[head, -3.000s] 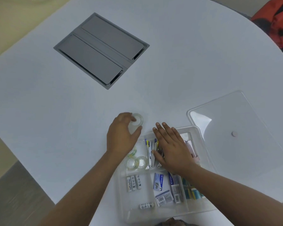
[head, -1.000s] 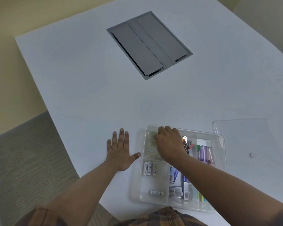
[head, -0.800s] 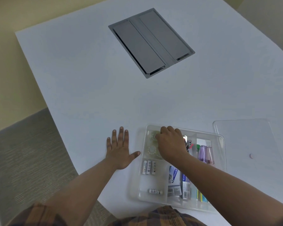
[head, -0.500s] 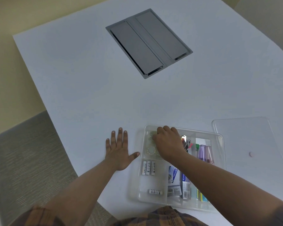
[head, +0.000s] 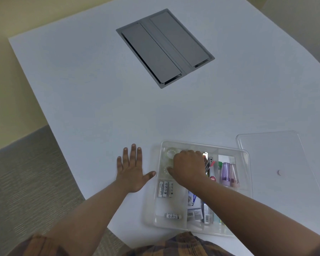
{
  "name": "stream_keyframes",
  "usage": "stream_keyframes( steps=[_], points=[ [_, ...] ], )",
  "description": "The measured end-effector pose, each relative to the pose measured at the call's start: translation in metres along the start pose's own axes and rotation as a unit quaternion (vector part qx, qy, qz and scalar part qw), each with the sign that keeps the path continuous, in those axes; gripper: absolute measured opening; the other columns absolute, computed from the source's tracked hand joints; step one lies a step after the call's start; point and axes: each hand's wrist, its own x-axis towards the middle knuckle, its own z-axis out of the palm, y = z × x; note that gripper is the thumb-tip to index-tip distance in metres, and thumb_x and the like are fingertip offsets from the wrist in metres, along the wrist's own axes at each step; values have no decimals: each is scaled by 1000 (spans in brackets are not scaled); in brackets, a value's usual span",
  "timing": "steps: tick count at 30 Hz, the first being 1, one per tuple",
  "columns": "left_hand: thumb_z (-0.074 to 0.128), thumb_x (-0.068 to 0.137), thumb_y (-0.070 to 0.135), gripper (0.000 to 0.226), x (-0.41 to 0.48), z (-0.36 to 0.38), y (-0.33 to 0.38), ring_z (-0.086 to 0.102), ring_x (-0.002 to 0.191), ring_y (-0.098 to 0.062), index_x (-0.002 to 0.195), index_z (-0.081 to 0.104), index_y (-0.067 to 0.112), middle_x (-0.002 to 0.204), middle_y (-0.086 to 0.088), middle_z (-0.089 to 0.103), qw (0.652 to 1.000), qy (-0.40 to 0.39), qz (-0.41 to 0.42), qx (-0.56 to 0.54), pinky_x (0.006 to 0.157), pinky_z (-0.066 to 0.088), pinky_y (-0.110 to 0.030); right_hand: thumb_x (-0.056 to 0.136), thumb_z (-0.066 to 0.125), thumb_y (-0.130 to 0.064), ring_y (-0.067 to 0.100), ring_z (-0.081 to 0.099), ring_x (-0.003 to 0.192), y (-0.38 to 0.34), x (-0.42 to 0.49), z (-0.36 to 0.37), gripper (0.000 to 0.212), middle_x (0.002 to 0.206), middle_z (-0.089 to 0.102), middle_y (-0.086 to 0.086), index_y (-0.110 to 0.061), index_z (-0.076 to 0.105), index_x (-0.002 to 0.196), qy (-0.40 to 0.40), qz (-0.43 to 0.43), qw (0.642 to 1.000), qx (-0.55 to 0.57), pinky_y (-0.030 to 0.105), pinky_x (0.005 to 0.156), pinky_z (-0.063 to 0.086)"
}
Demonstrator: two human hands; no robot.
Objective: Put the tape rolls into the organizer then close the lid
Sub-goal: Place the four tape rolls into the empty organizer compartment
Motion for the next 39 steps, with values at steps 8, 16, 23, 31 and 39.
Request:
stream_keyframes(
  steps=[8,16,23,31,39],
  points=[
    [8,71,85,100,1,1,-1,-50,126,-28,129,-45,23,137,1,-54,1000,1,2,-4,112,-20,-54,74,62,-30,22,44,58,-2,2,-2,23,55,35,-4,-19,45,61,-21,20,999,21,33,64,30],
    [12,76,82,99,-2,1,0,-47,128,-29,131,-42,20,139,-1,-51,1000,10,3,-1,113,-18,-54,75,62,-27,23,50,65,23,6,-10,8,70,59,0,-19,62,72,-20,1,999,-34,33,67,30],
    [9,74,83,99,0,3,0,-49,127,-28,131,-43,22,139,0,-52,1000,12,0,1,113,-18,-54,75,59,-18,22,41,63,19,-2,0,20,64,49,1,-20,44,63,-30,-19,999,-36,35,68,31],
    [6,72,84,98,1,5,-2,-51,125,-28,130,-45,23,138,1,-54,1000,15,3,0,111,-20,-53,76,64,-26,22,39,60,19,-3,6,16,62,49,0,-18,58,64,-22,-13,999,-31,34,66,29],
    [10,75,82,99,1,7,-2,-46,130,-30,132,-43,20,139,-1,-53,1000,24,4,8,112,-18,-54,79,59,-35,27,62,70,24,-18,1,19,75,65,3,-17,65,76,42,25,997,57,34,64,35]
  ],
)
